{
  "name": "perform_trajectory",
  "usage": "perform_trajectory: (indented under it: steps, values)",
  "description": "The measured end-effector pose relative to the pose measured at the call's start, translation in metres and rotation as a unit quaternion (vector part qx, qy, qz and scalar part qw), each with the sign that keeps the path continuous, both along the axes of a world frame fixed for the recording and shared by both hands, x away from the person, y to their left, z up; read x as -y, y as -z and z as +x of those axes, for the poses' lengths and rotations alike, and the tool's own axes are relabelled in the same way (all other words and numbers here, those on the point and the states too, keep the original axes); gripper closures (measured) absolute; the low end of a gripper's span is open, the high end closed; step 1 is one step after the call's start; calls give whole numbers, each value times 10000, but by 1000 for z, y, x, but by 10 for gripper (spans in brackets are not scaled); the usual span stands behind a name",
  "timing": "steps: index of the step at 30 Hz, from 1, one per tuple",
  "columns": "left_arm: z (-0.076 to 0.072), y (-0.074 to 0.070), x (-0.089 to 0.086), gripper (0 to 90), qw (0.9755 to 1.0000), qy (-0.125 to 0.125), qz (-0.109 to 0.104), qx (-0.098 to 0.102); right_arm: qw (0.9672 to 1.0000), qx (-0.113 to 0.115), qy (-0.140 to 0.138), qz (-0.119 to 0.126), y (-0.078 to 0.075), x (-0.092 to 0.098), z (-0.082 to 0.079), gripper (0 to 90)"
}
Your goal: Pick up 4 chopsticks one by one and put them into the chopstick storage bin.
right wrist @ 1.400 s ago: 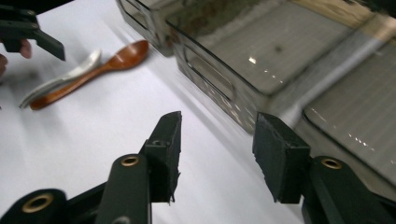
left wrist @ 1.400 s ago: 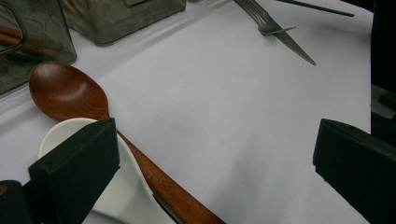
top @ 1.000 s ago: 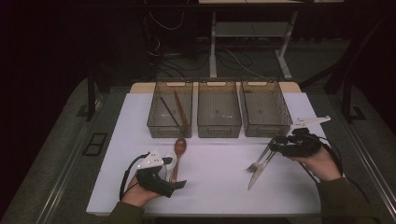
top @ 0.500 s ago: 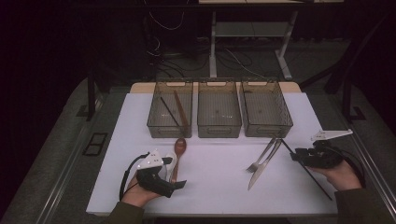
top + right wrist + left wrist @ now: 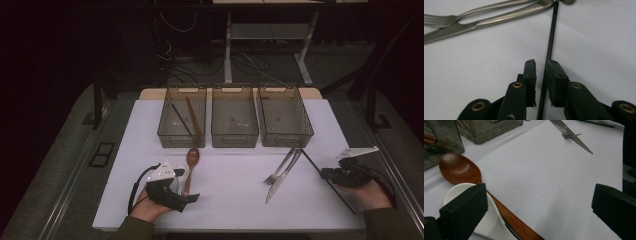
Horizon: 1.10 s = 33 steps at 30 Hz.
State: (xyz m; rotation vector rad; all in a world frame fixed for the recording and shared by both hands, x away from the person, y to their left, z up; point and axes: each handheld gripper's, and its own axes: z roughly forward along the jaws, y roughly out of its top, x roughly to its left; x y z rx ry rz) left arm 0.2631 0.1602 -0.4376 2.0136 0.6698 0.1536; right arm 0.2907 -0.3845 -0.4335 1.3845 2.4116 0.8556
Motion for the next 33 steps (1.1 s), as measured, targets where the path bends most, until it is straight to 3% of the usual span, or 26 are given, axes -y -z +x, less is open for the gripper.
perform_trajectory:
  steps: [13, 33]
  values:
    - [0, 0, 1, 0, 10000, 17, 35, -8, 9999, -1, 51, -112, 7, 2, 1, 836]
    - [0, 0, 0, 0, 10000, -3, 5, 3, 9996, -127, 211, 133, 4, 20, 1, 859]
